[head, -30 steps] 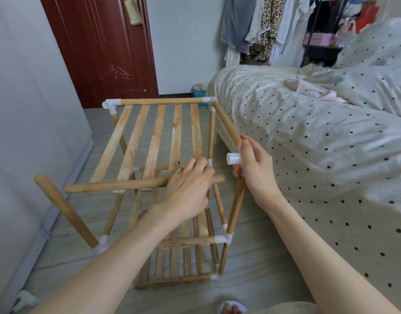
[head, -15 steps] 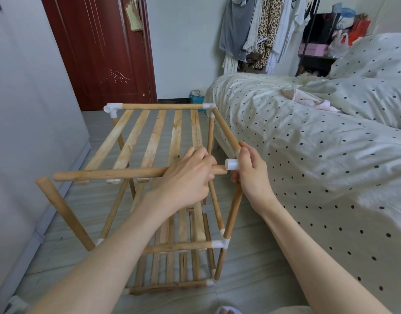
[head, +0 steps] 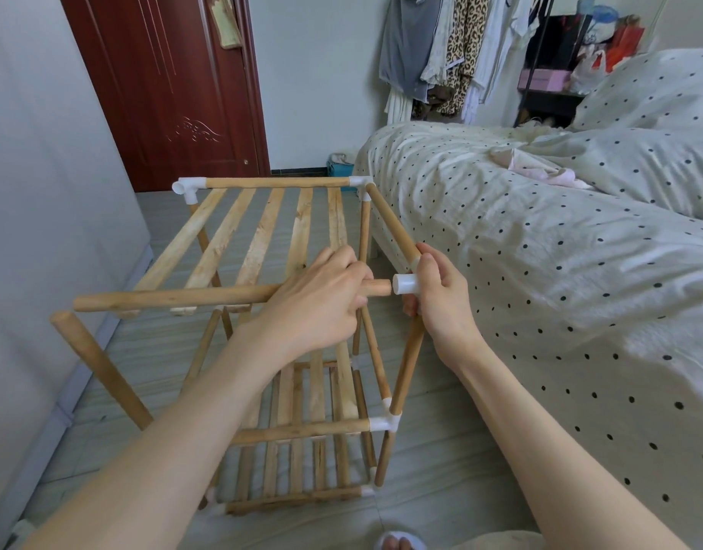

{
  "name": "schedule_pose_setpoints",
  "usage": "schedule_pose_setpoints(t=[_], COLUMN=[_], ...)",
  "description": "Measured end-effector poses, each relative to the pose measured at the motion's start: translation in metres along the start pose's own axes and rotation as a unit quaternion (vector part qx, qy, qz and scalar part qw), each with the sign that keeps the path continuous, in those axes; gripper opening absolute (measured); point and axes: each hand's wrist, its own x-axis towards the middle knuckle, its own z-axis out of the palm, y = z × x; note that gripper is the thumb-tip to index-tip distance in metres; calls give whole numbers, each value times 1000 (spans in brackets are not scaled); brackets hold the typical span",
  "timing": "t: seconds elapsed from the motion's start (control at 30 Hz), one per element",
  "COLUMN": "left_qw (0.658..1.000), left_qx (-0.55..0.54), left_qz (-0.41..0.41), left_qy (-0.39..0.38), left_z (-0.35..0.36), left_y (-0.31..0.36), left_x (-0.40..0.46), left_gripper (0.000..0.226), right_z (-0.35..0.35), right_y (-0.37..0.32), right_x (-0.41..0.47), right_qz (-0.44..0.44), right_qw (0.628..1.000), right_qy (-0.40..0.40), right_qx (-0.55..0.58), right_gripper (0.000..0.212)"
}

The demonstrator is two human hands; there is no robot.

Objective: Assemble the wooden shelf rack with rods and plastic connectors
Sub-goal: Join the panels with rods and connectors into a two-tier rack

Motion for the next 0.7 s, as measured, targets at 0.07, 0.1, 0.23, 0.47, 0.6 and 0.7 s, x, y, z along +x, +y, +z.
schedule_pose_setpoints(t=[0.07, 0.1, 0.23, 0.47, 0.6, 0.7], left_qw=[1000, 1000, 999, 991, 989, 990], left_qx=[-7, -8, 8, 34, 41, 31], left_qz=[-6, -9, -24, -62, -63, -58], left_qy=[14, 26, 45, 111, 127, 125], left_z=[1, 1, 7, 15, 17, 16], left_y=[1, 1, 2, 8, 9, 8], left_x=[1, 1, 5, 6, 5, 2], left_gripper=[25, 24, 42, 63, 52, 48], right_z=[3, 4, 9, 9, -1, -4], right_y=[1, 1, 5, 3, -4, -9], right_x=[0, 0, 4, 5, 5, 6], right_qz=[-12, -22, -28, -5, 85, 139], right_qw=[1000, 999, 998, 999, 994, 984], right_qy=[5, 10, 43, 34, -49, -104], right_qx=[-20, -29, -35, -13, 42, 46], right_gripper=[38, 39, 43, 43, 15, 14])
